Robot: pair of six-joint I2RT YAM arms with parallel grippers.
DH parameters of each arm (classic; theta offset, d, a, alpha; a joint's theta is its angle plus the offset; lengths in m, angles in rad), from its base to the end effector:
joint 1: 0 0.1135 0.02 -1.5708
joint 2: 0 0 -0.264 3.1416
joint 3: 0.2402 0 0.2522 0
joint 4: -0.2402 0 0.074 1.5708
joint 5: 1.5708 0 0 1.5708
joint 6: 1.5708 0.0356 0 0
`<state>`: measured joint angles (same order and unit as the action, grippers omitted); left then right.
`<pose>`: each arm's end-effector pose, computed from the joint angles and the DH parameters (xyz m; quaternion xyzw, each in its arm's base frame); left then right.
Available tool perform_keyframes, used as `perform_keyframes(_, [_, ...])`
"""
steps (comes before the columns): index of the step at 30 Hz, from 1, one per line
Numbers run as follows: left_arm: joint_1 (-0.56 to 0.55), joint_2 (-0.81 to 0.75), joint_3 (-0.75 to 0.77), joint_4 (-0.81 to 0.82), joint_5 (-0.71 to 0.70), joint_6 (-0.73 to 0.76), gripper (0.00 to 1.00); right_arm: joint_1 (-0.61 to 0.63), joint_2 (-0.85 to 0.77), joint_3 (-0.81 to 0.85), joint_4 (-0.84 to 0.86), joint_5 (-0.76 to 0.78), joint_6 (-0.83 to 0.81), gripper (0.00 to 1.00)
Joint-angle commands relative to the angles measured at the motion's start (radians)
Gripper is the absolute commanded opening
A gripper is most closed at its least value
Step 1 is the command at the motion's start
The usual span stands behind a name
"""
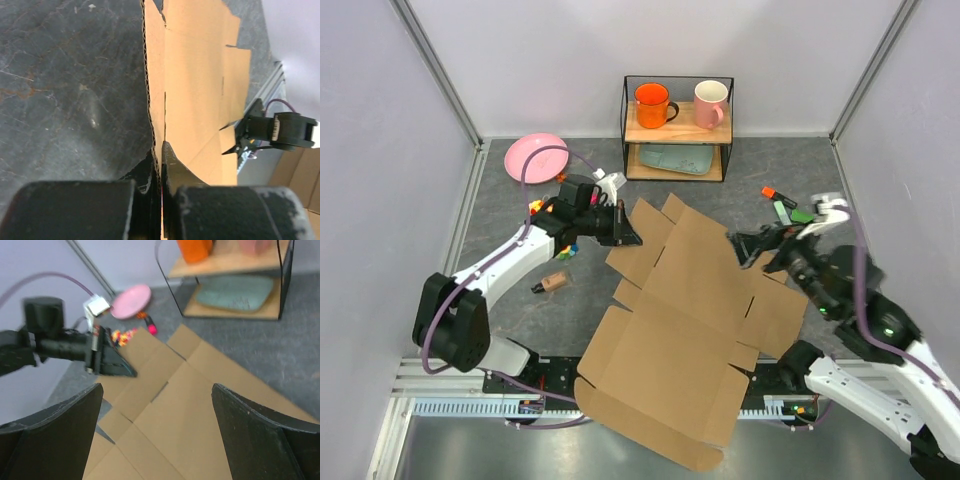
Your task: Fold the paper box
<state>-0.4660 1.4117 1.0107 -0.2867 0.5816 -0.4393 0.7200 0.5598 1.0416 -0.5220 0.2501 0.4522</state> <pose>0.2657 -0.1555 0.2679 0.1341 0.8644 -0.4122 0.2548 0.0765 0.0553 0.4160 -0.0099 0.7207 0.3052 0.6224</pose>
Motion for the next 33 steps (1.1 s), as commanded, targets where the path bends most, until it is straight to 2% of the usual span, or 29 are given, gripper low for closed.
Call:
perform_keyframes(1, [0.007,0.046,-0.004,0.148,-0.077,0.119,0.02,-0.001,0.063,-0.179,0.167,0.066,0.112,0.98])
perform_keyframes(3, [0.007,0.026,-0.044,0.213,-0.155,0.152,0.02,-0.001,0.145,-0.199,0.188,0.075,0.114,0.98])
perform_keyframes(7, [0.007,-0.014,-0.219,0.542,-0.253,0.188,0.02,-0.001,0.328,-0.167,0.211,0.116,0.077,0.98])
perform_keyframes(10, [0.006,-0.019,-0.306,0.696,-0.318,0.253,0.02,-0.001,0.42,-0.146,0.269,0.136,0.04,0.98])
perform_keyframes(17, [0.003,-0.031,-0.452,0.929,-0.374,0.512,0.02,0.001,0.603,-0.011,0.257,0.091,-0.114,0.98])
perform_keyframes(20, [0.004,-0.048,-0.517,1.035,-0.413,0.563,0.02,-0.002,0.664,0.02,0.292,0.064,-0.185,0.98])
perform_keyframes(26, [0.001,-0.016,-0.475,1.046,-0.401,0.666,0.02,-0.024,0.813,0.176,0.248,0.029,-0.32,0.98])
perform_keyframes(30, [0.0,-0.017,-0.497,1.086,-0.431,0.666,0.02,-0.043,0.934,0.271,0.203,0.026,-0.411,0.98])
perform_keyframes(33, [0.0,-0.031,-0.511,1.094,-0.434,0.663,0.02,-0.085,0.965,0.278,0.229,-0.003,-0.415,0.98])
